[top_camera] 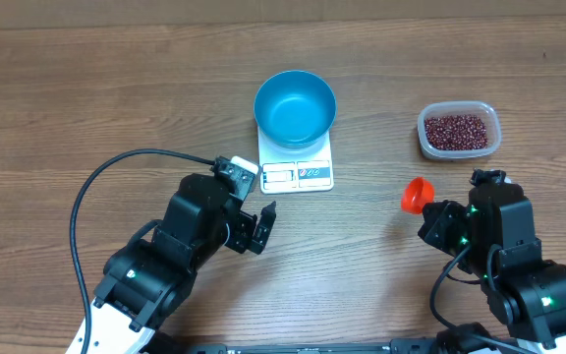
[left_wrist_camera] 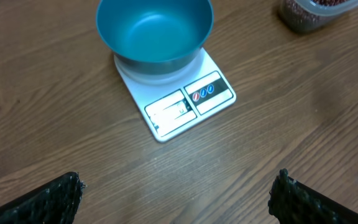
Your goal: Scoop item into bowl and weigh 150g on scale
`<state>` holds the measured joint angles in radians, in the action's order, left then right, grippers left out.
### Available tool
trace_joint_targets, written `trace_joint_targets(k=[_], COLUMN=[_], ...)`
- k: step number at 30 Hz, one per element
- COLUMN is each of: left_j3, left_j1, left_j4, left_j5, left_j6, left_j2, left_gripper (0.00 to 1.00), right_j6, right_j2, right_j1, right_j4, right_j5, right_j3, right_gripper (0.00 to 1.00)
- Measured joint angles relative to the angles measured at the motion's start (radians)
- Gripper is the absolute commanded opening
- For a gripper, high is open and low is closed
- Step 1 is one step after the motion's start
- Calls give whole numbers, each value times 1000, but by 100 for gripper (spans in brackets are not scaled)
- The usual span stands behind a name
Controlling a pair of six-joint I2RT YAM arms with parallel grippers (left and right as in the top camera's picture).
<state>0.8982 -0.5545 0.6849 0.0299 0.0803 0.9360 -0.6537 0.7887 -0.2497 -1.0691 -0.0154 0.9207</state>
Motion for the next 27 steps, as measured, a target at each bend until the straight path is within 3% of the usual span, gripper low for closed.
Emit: trace_joint_targets(k=[27], left_j3=[0], left_j1=[0], left_j4=[-2], left_j5=[0], left_j6=[24], left_j2=[6], left_gripper=[100], right_j6=[0], right_j2=[0], right_j1=[0], right_j4=[-1], right_j5=[0], right_j3=[0], right_gripper=[4])
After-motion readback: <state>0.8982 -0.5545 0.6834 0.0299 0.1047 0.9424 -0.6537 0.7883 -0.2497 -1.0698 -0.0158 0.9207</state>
